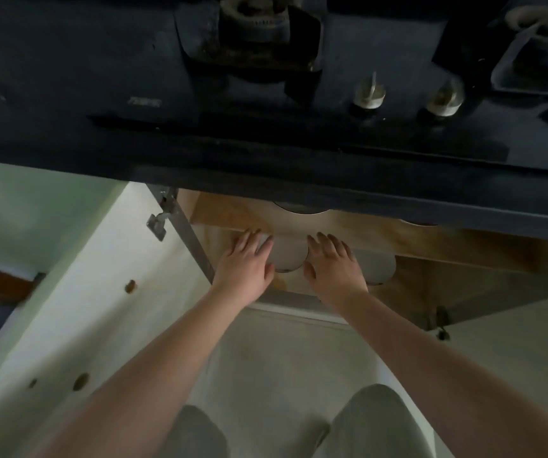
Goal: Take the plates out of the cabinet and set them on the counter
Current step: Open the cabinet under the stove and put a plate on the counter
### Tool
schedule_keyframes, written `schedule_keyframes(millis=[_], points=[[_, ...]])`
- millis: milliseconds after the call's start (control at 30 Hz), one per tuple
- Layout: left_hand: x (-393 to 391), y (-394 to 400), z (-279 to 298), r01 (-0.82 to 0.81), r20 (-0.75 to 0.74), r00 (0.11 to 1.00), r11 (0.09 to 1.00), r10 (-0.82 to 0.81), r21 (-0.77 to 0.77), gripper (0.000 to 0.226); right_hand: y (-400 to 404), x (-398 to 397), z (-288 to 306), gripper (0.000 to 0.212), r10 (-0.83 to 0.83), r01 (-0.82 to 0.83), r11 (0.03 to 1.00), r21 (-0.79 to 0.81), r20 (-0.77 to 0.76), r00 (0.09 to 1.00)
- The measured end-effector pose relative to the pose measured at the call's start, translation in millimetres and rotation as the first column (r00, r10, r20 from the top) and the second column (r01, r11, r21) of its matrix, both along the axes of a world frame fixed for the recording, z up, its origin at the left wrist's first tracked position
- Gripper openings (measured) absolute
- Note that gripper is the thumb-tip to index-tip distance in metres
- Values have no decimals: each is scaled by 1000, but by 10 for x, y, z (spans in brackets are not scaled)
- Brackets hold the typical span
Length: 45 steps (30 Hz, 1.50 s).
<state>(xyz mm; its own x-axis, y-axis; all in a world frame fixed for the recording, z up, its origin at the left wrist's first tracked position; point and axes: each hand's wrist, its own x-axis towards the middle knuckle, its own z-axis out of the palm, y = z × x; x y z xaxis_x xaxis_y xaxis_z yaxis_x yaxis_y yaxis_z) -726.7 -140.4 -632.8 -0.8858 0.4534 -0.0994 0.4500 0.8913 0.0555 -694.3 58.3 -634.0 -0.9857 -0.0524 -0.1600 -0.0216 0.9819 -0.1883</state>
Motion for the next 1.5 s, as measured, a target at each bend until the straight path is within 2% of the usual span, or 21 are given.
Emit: schedule_keyframes(millis=[100, 233, 433, 567, 700, 867, 933, 1000, 1067, 1133, 1233, 1267, 1367, 1433, 1500], points=[[-198, 49, -316, -15, -52, 999, 1000, 15, 1, 63, 30, -141, -282, 57, 13, -11, 1000, 24, -72, 997], [-385, 96, -629, 12, -207, 978, 999, -2, 46, 65, 57, -236, -539, 50, 14, -1, 998, 56, -228, 974], [-478, 127, -965, 89, -406, 914, 984, -18, 156, 51, 32, -262, -768, 43, 3, 62, 991, 119, -482, 876], [-537, 146, -1009, 73, -464, 886, 979, 24, 190, 51, 24, -292, -903, 43, 15, 74, 988, 137, -554, 832], [-519, 186, -977, 48, -468, 882, 980, 49, 193, 53, 43, -297, -970, 44, 15, 90, 983, 160, -561, 828], [-483, 209, -857, 31, -415, 909, 987, 37, 156, 57, 44, -319, -798, 42, -55, 74, 997, 13, -544, 837], [-496, 208, -819, 33, -413, 910, 991, 24, 130, 58, 79, -374, -686, 43, -157, 69, 979, -194, -487, 859], [-509, 220, -786, 35, -422, 906, 992, 21, 125, 60, 147, -483, -553, 40, -329, 131, 867, -481, -354, 875], [-509, 237, -770, 25, -414, 910, 992, 27, 121, 64, 221, -630, -398, 30, -460, 229, 715, -660, -198, 866], [-511, 257, -761, 13, -402, 915, 993, 34, 114, 68, 289, -777, -279, 24, -539, 320, 595, -737, -71, 840], [-511, 270, -733, -8, -358, 932, 989, 61, 148, 66, 353, -966, -203, 25, -528, 388, 576, -719, 35, 848], [-511, 266, -724, -14, -339, 938, 987, 69, 163, 64, 377, -1038, -221, 25, -542, 398, 517, -758, 70, 838], [-502, 256, -692, -12, -301, 950, 976, 80, 219, 56, 393, -1119, -192, 11, -548, 399, 238, -886, 217, 808], [-491, 260, -658, -28, -232, 967, 947, 107, 321, 51, 401, -1152, -158, 11, -555, 420, 135, -898, 282, 782], [-495, 259, -622, -102, -72, 986, 877, 153, 469, 48, 396, -1168, -140, 22, -544, 418, 54, -907, 324, 774]])
